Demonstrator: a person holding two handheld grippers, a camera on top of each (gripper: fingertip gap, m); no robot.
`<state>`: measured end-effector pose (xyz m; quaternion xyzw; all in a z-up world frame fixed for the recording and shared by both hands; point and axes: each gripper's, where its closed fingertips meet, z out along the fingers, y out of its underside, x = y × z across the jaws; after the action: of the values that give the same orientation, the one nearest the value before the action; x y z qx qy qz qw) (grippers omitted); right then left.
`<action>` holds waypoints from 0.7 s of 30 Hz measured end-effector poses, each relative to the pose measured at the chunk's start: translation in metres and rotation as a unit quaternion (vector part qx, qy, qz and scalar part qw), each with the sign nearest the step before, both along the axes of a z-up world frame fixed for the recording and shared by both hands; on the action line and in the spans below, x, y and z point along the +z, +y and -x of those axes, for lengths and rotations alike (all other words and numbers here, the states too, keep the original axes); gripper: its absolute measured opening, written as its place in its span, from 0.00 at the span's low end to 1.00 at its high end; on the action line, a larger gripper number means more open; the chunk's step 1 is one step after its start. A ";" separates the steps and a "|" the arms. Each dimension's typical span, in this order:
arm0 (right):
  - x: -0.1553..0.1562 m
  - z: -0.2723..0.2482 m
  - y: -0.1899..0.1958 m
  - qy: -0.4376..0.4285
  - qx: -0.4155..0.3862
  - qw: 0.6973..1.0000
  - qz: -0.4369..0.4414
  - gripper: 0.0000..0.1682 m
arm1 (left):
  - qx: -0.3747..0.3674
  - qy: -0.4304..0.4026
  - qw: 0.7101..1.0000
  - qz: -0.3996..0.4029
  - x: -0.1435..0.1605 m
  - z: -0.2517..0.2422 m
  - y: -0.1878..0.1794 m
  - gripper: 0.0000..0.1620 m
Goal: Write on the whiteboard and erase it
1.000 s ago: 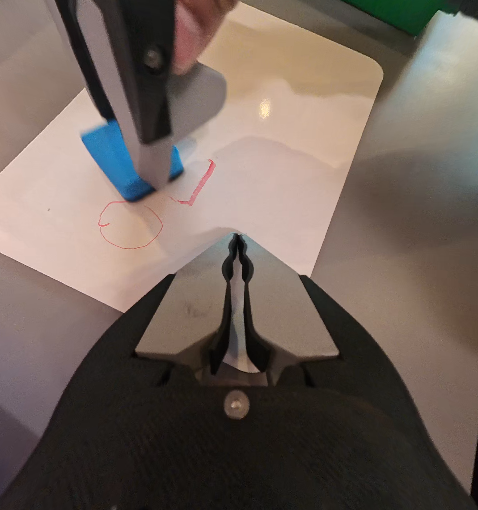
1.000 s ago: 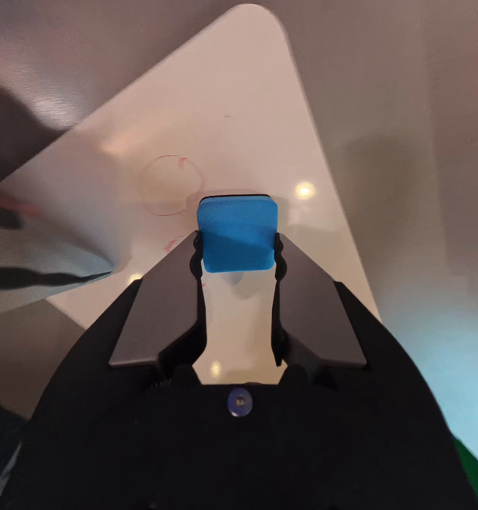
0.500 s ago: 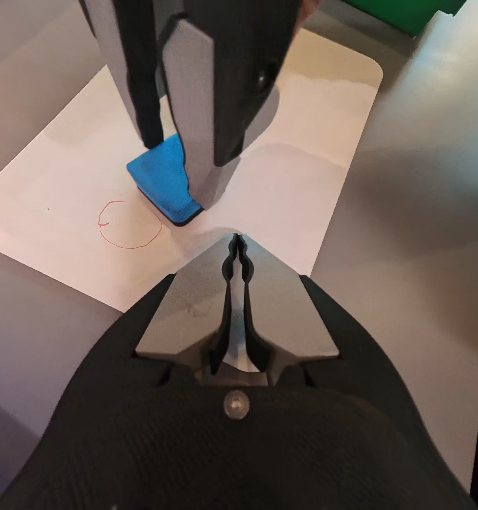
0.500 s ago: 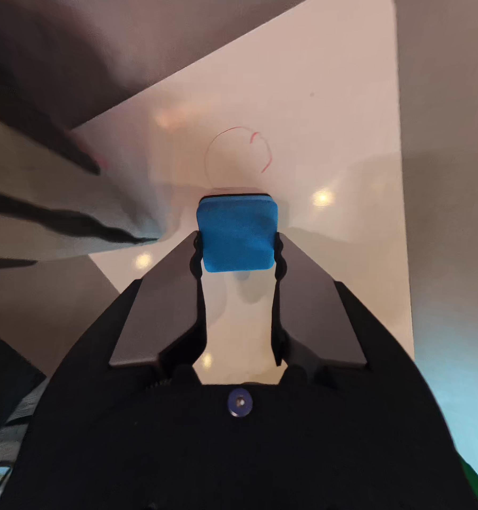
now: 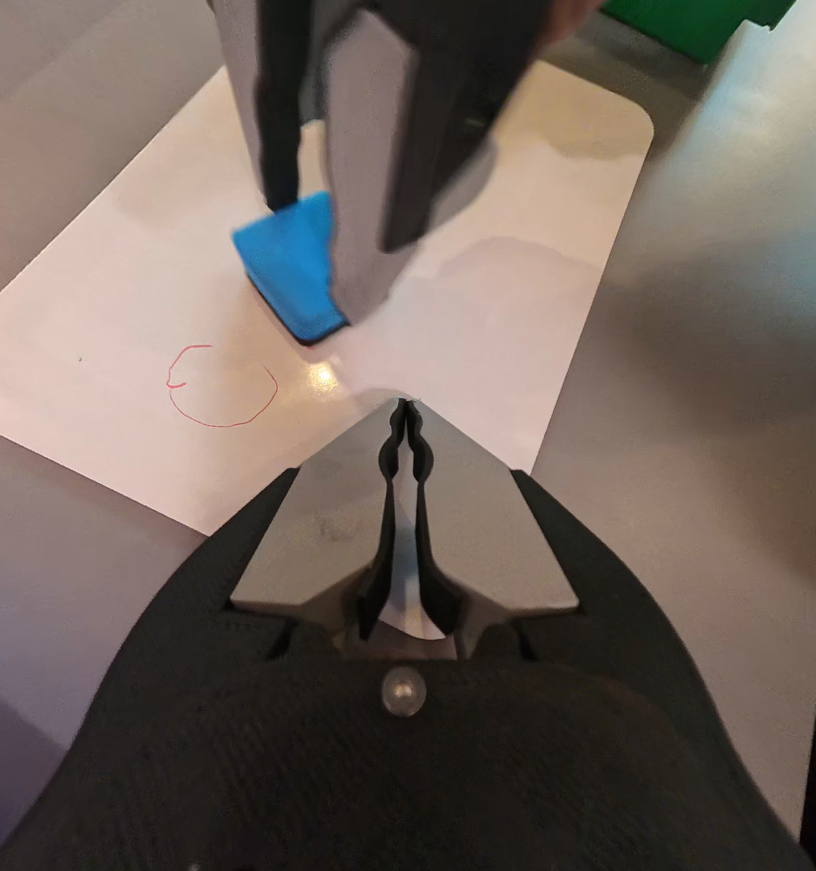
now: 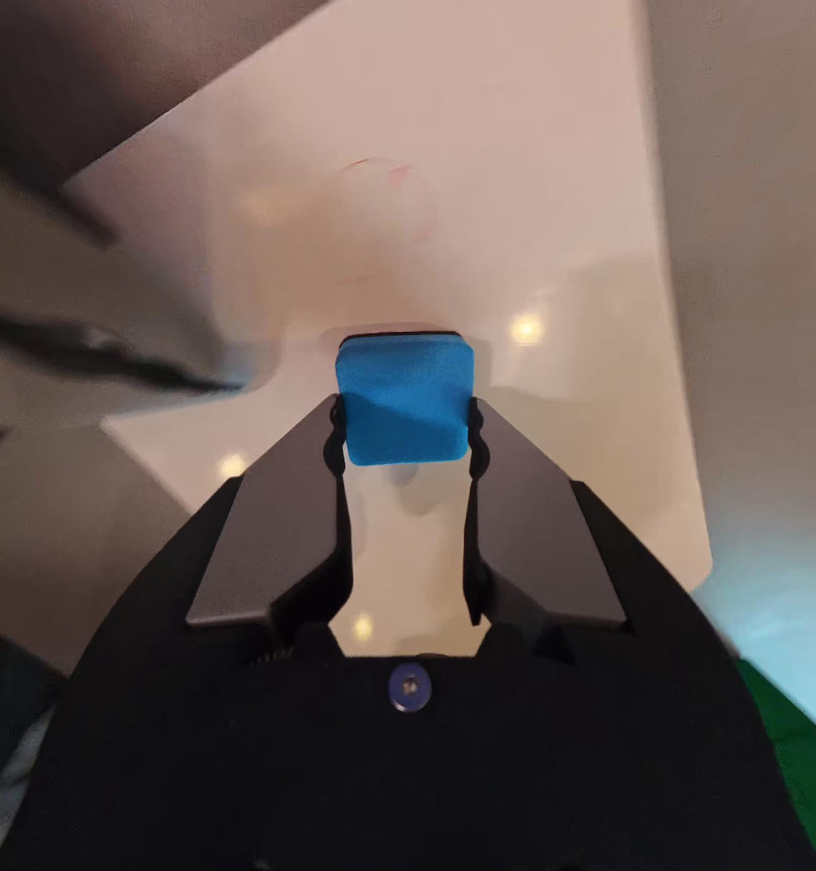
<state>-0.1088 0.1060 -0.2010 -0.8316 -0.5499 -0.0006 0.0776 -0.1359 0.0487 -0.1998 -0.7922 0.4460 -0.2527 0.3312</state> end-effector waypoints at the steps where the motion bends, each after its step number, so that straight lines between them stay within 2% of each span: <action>1: 0.000 0.001 0.009 0.007 -0.029 1.000 -0.003 0.30 | 0.000 0.000 1.000 0.000 0.000 0.000 0.000 0.00; 4: 0.000 0.025 -0.017 0.038 0.053 0.997 0.037 0.30 | -0.001 -0.001 1.000 0.001 0.000 0.000 -0.001 0.00; 7: 0.000 0.016 0.016 0.007 -0.025 1.000 -0.017 0.30 | -0.001 -0.002 1.000 0.004 0.000 0.000 -0.001 0.00; 10: 0.000 0.036 -0.014 0.037 0.048 0.998 0.030 0.30 | -0.002 0.000 1.000 0.000 0.000 0.000 -0.001 0.00; 11: 0.000 0.031 -0.008 0.024 0.038 0.999 0.017 0.30 | -0.002 0.000 1.000 0.001 0.000 0.000 -0.001 0.00; 13: 0.000 0.017 0.013 0.010 -0.044 0.999 0.003 0.30 | -0.002 -0.002 1.000 0.003 0.000 0.000 -0.001 0.00; 14: 0.000 0.017 0.007 0.015 -0.040 0.999 0.012 0.30 | -0.002 -0.002 1.000 0.003 0.000 0.000 -0.001 0.00; 16: 0.000 0.017 -0.016 0.005 0.028 0.999 0.017 0.30 | -0.003 0.000 1.000 0.001 0.000 0.000 -0.002 0.00; 17: 0.000 0.013 -0.015 0.001 0.022 1.000 0.012 0.30 | -0.003 0.000 1.000 0.001 0.000 0.000 -0.002 0.00; 19: 0.000 -0.007 0.006 -0.015 -0.063 0.998 0.001 0.30 | -0.002 -0.001 1.000 0.002 0.000 0.000 -0.002 0.00; 20: 0.000 -0.012 0.005 -0.019 -0.068 0.997 0.004 0.30 | -0.002 -0.001 1.000 0.002 0.000 0.000 -0.002 0.00; 21: -0.001 -0.008 -0.008 -0.014 -0.038 0.999 0.022 0.30 | -0.002 -0.001 1.000 0.002 0.000 0.000 -0.002 0.00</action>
<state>-0.1012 0.0977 -0.2015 -0.8534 -0.5187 -0.0027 0.0517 -0.1358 0.0468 -0.1996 -0.7914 0.4471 -0.2550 0.3298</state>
